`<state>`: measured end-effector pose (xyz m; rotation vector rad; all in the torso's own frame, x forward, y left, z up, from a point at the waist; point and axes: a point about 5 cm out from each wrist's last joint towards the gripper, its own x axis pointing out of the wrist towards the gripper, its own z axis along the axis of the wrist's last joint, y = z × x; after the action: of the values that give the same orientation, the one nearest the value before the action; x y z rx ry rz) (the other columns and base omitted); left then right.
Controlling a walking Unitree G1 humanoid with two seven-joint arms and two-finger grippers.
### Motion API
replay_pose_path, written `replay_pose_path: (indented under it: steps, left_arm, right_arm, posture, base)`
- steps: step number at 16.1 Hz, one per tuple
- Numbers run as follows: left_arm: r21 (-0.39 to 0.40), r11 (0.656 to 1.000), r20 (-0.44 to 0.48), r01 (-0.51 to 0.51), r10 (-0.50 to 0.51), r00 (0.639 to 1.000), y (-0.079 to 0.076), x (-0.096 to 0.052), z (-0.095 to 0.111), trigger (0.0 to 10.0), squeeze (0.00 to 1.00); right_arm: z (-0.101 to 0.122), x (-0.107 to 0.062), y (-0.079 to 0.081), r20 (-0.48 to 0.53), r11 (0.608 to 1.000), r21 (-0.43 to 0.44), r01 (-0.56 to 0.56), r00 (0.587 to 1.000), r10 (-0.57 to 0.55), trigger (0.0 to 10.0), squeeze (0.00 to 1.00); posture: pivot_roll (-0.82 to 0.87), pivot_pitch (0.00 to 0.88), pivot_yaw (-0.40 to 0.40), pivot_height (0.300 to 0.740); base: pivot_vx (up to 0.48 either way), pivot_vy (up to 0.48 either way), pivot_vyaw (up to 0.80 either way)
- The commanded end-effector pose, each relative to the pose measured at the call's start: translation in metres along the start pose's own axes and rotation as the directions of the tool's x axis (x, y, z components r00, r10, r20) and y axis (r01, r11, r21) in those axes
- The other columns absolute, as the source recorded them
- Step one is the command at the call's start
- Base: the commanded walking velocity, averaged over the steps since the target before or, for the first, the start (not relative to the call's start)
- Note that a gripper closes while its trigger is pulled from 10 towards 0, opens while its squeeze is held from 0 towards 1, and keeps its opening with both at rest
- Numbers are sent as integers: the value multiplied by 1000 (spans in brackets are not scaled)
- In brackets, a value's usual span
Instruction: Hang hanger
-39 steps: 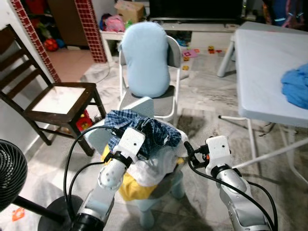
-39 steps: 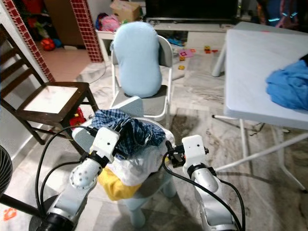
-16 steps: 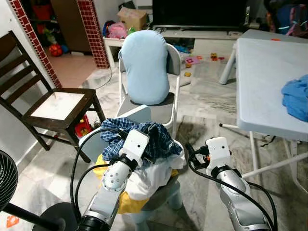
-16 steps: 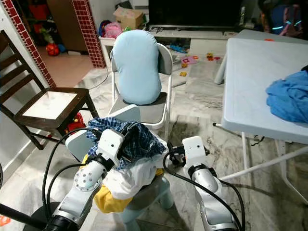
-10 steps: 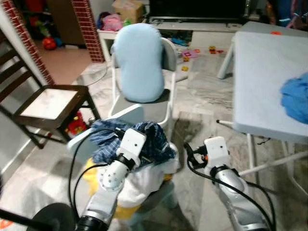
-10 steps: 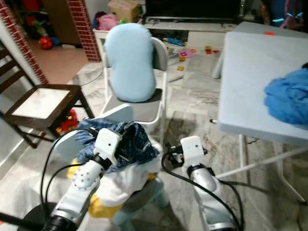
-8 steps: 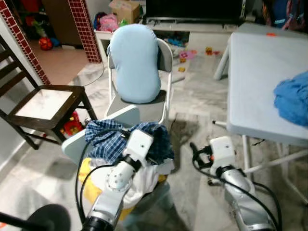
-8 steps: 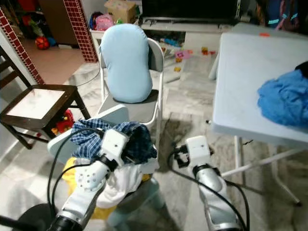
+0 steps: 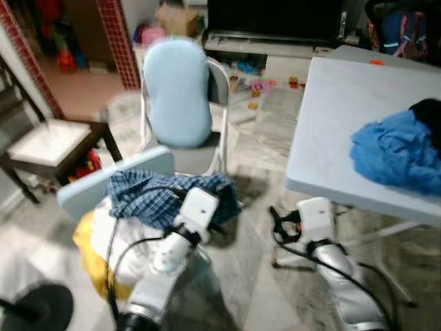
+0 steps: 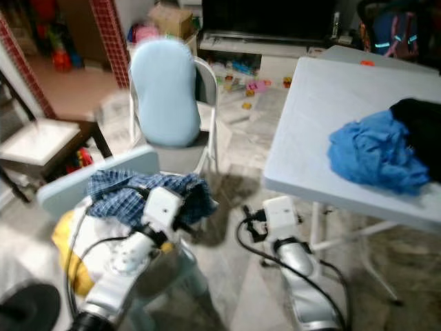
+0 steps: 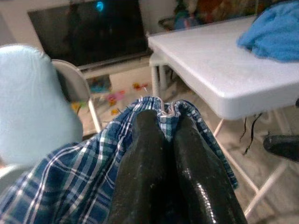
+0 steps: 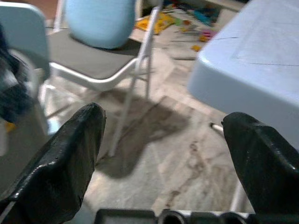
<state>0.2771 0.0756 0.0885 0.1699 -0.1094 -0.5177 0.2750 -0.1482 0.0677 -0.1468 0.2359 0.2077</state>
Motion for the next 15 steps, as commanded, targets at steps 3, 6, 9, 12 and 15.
replay_pose_path:
  steps: [3, 6, 9, 12, 15]
  left_arm:
    - [-4, 1000, 15, 1, -1, 1000, 0, 2, 4, 10000, 0]
    - [-5, 1000, 16, 6, -6, 1000, -1, 2, 5, 10000, 0]
    - [-4, 1000, 20, 3, -3, 1000, -1, 3, 6, 10000, 0]
    - [13, 998, 39, -58, 57, 998, 0, 6, 9, 10000, 0]
    - [18, 997, 8, -81, 81, 997, 2, 6, 6, 10000, 0]
  right_arm:
    - [1, 0, -1, -3, 1000, -11, -4, 1000, 4, 10000, 0]
    - [2, 0, -1, -3, 1000, -14, -4, 1000, 4, 10000, 0]
    - [1, 0, 0, -5, 1000, -16, -4, 1000, 4, 10000, 0]
    - [0, 0, 0, -8, 1000, -18, -5, 1000, 5, 10000, 0]
    - [1, 2, 1, -7, 1000, -21, -9, 1000, 9, 10000, 0]
  posture:
    - [-92, 53, 28, 740]
    - [-93, 54, 27, 740]
    - [-92, 54, 28, 740]
    - [-86, 50, 26, 740]
    - [-83, 49, 24, 740]
  base:
    - [0, -439, 0]
    - [0, -435, 0]
    - [0, -393, 0]
    - [0, 0, 0]
    - [0, 0, 0]
